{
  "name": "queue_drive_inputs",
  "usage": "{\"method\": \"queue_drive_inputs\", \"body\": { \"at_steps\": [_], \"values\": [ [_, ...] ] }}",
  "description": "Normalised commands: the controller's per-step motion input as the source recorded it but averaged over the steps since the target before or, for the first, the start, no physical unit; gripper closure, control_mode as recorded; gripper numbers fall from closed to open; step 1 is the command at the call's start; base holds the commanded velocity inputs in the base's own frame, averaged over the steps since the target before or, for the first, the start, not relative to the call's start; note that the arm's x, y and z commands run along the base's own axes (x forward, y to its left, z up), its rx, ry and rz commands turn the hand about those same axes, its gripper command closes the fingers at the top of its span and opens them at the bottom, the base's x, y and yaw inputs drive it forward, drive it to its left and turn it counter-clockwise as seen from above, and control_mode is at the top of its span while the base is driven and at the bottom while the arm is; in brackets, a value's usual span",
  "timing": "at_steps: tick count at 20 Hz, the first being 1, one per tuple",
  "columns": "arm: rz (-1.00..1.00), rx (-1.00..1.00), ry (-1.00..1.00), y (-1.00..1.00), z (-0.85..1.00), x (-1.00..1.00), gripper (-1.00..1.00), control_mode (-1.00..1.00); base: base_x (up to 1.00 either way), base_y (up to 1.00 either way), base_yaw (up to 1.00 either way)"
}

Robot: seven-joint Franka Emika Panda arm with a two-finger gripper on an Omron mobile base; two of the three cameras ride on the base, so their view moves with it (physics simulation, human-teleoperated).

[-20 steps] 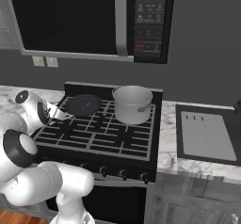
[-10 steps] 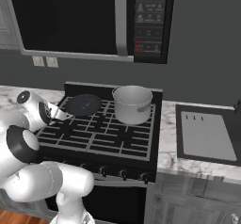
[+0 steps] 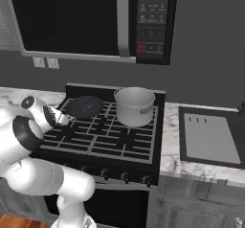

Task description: Move the pot and pan from the stove into the sink.

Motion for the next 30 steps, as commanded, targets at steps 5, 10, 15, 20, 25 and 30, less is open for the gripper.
{"method": "queue_drive_inputs", "body": {
  "at_steps": [5,10,15,20,25,30],
  "values": [
    [-0.01,0.00,0.00,0.15,-0.21,0.17,-1.00,-1.00,0.00,0.00,0.00],
    [-0.02,0.00,0.00,0.17,-0.21,0.18,-1.00,-1.00,0.00,0.00,0.00],
    [-0.02,0.00,0.00,0.15,-0.24,0.20,-1.00,-1.00,0.00,0.00,0.00],
    [-0.02,0.00,0.00,0.08,-0.24,0.19,-1.00,-1.00,0.00,0.00,0.00],
    [-0.01,0.00,0.00,0.03,-0.28,0.18,-1.00,-1.00,0.00,0.00,0.00],
    [-0.01,0.00,0.00,0.01,-0.34,0.14,-1.00,-1.00,0.00,0.00,0.00]
  ]
}}
